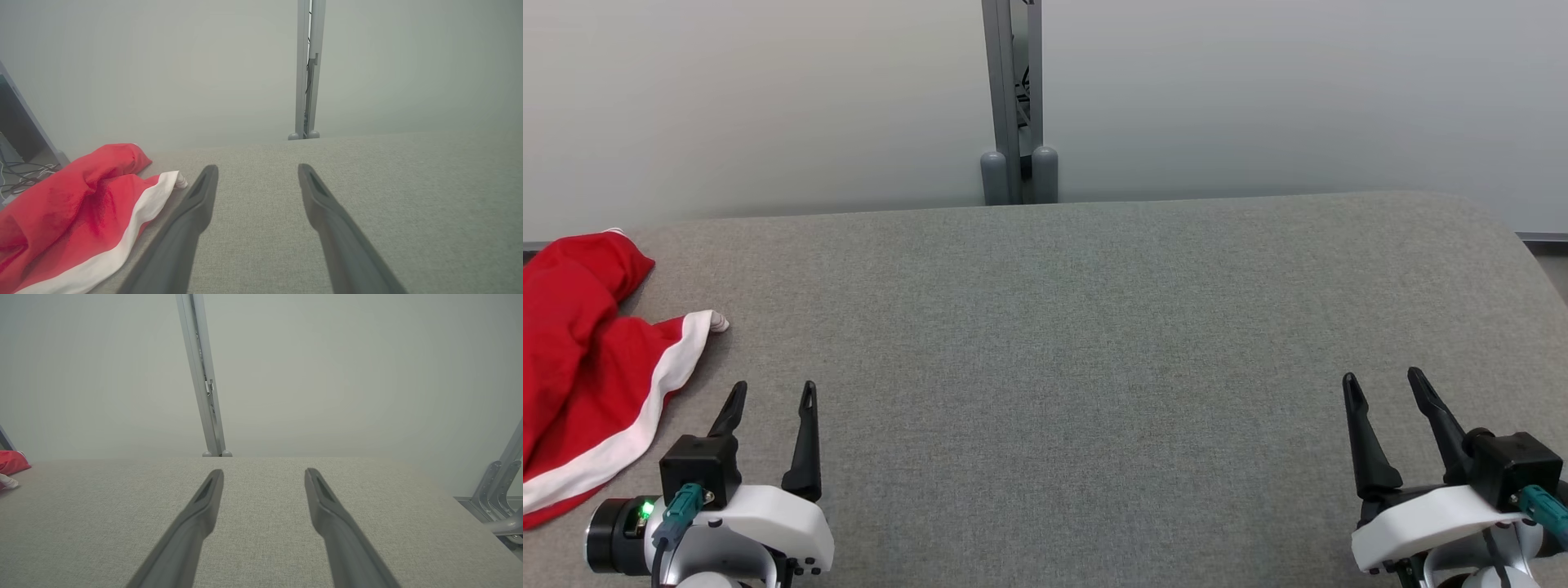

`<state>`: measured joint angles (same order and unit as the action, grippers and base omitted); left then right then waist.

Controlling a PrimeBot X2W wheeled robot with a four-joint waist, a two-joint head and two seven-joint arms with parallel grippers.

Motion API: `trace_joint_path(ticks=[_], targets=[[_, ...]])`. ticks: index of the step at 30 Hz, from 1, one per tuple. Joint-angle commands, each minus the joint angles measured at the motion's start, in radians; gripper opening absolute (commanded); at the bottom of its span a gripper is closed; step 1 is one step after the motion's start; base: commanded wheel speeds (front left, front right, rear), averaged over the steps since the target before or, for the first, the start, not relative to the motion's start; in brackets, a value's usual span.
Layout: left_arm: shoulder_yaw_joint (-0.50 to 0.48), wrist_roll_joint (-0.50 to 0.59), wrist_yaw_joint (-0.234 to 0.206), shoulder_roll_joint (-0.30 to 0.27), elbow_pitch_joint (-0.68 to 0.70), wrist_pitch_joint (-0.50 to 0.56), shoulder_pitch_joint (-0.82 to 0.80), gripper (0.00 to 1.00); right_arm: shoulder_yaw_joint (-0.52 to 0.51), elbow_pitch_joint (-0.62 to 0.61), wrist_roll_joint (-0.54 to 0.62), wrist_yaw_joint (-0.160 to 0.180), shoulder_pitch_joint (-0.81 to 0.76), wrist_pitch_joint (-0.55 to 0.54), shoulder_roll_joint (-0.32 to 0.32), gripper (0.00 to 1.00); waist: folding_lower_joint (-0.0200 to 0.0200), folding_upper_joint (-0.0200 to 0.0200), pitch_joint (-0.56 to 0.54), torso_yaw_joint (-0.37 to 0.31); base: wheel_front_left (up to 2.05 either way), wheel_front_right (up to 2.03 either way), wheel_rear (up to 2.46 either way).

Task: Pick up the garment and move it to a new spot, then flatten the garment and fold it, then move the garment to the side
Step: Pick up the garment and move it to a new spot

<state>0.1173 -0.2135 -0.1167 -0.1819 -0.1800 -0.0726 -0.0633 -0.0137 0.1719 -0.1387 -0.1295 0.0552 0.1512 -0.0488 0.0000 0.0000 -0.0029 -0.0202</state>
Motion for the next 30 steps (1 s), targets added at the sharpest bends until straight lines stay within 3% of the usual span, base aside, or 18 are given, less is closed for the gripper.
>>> trace_joint_path(ticks=[1, 14, 30], targets=[[0.001, -0.003, -0.006, -0.008, -0.003, -0.005, 0.01, 1.0, 0.0, 0.001, -0.005, -0.002, -0.004, 0.003, -0.003, 1.0, 0.0, 0.0, 0.0, 0.0, 0.0, 0.0, 0.0], [0.002, -0.016, -0.014, -0.014, -0.011, -0.004, 0.003, 1.0, 0.0, 0.006, -0.008, -0.002, -0.02, 0.001, -0.003, 1.0, 0.0, 0.0, -0.015, 0.037, 0.0, 0.0, 0.0], [-0.012, -0.035, -0.032, -0.03, -0.007, -0.003, 0.015, 1.0, 0.109, 0.057, -0.033, -0.002, 0.02, 0.022, -0.004, 1.0, 0.0, 0.0, -0.05, 0.331, 0.0, 0.0, 0.0]])
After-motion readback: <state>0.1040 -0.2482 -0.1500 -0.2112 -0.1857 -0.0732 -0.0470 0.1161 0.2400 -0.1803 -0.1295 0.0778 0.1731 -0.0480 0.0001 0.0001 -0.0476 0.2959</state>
